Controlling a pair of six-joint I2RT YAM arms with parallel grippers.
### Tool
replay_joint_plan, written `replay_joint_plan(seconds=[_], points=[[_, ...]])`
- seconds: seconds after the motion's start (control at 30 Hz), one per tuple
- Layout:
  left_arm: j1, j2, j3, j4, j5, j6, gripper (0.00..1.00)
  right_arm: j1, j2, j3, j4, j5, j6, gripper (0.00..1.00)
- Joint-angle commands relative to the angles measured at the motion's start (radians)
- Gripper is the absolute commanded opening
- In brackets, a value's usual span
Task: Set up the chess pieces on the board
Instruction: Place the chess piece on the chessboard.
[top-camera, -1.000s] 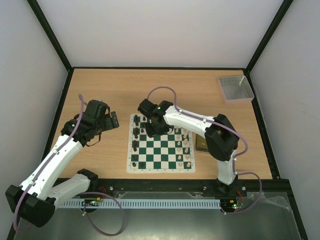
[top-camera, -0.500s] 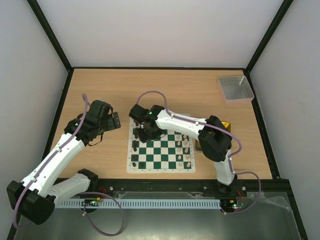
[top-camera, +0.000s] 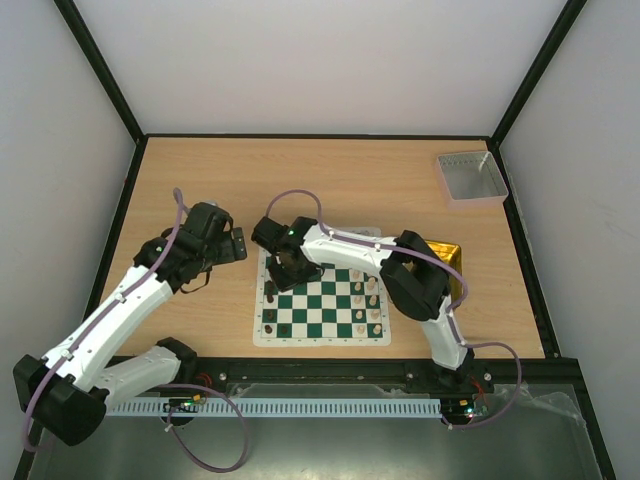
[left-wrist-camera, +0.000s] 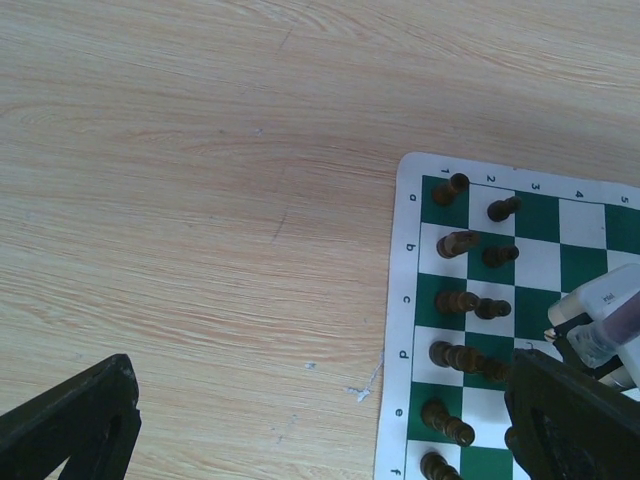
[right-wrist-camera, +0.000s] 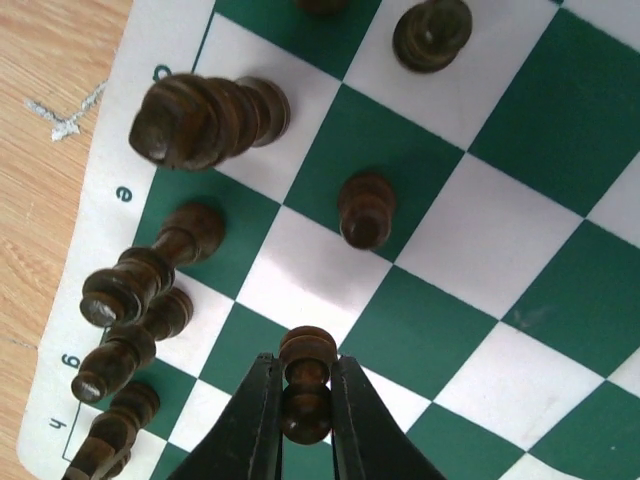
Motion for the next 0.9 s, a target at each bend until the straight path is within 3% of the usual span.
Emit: replay_joint_plan(seconds=[0.0, 0.87], points=[[-0.006, -0.001, -0.003, -0.023, -0.043, -0.023, 0.99, 0.005, 0.036, 0.051, -0.01, 0.027, 0.004, 0.1], [-0.01, -0.012, -0.004, -0.024, -0.05, -0.027, 0.99, 0.006, 0.086, 0.079, -0.027, 0.016, 0.006, 0.18]])
